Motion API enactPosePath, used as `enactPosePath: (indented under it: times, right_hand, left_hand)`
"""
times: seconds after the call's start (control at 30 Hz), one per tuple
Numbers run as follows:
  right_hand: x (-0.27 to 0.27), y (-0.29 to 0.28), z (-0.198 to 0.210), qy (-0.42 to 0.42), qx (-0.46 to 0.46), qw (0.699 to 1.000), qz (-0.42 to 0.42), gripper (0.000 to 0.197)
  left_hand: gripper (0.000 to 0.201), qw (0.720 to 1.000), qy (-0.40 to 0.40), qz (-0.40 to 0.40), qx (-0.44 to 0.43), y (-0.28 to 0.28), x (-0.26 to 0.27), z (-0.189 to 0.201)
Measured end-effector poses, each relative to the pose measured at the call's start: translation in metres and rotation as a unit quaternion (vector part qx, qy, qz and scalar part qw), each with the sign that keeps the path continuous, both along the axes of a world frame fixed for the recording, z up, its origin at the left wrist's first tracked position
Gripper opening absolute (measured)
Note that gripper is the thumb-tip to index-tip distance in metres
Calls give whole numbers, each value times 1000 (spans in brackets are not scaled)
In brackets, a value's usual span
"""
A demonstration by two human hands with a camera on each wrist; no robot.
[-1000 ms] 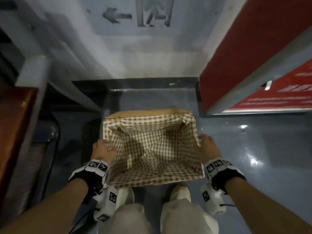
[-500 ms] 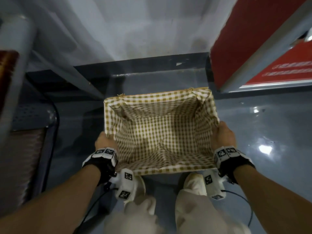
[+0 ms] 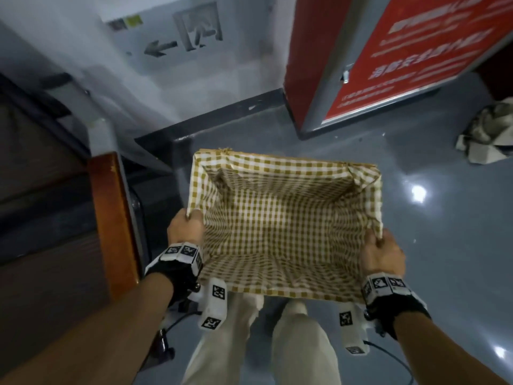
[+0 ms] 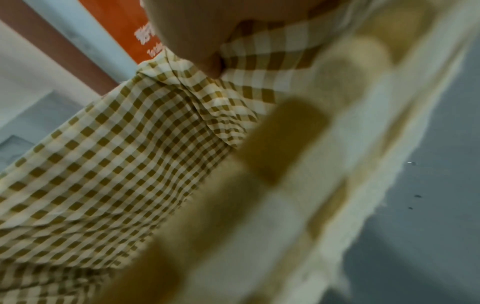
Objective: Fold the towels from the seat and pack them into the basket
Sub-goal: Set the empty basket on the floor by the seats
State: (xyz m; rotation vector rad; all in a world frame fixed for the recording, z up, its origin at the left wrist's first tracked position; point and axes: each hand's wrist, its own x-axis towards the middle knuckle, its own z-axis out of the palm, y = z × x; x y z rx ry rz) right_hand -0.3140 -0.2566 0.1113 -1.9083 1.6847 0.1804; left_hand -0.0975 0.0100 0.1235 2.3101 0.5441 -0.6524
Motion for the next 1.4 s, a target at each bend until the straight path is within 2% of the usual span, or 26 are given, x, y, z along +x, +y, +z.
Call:
enactPosePath:
  times: [0.1, 0.23, 0.33, 0.47, 0.7, 0.77, 0.87, 1.0, 1.23, 1.4]
  right_hand:
    - [-47, 11, 14, -6, -15, 999, -42, 37]
    - [-113, 22, 11, -13, -26, 996, -80, 39]
    - [-167, 30, 0, -17, -33, 994, -103, 38]
    - [-236, 49, -15, -22, -43, 990, -135, 35]
    - [-323, 111, -12, -34, -31, 974, -221, 34]
    - [-339, 135, -4, -27, -36, 968, -247, 34]
    - [-355, 174, 8, -20, -43, 960, -277, 34]
    - [-356, 234, 15, -9, -47, 946, -319, 35]
    - [-358, 355, -4, 22, -90, 911, -401, 41]
    - [-381, 415, -44, 22, -96, 893, -439, 41]
  left_hand:
    - [26, 999, -23, -6, -30, -4, -32, 19]
    - [48, 998, -53, -4, -41, -7, -87, 21]
    - [51, 996, -76, -13, -55, -6, -135, 17]
    - [52, 992, -90, -66, -55, -4, -186, 12]
    - [37, 988, -40, -145, -43, 16, -248, 18]
    - [40, 985, -20, -169, -40, 25, -257, 23]
    - [33, 980, 15, -193, -53, 44, -262, 26]
    - [35, 970, 21, -235, -53, 73, -254, 20]
    - [38, 933, 10, -348, -93, 140, -238, -19]
    - [38, 910, 31, -395, -124, 178, -255, -64]
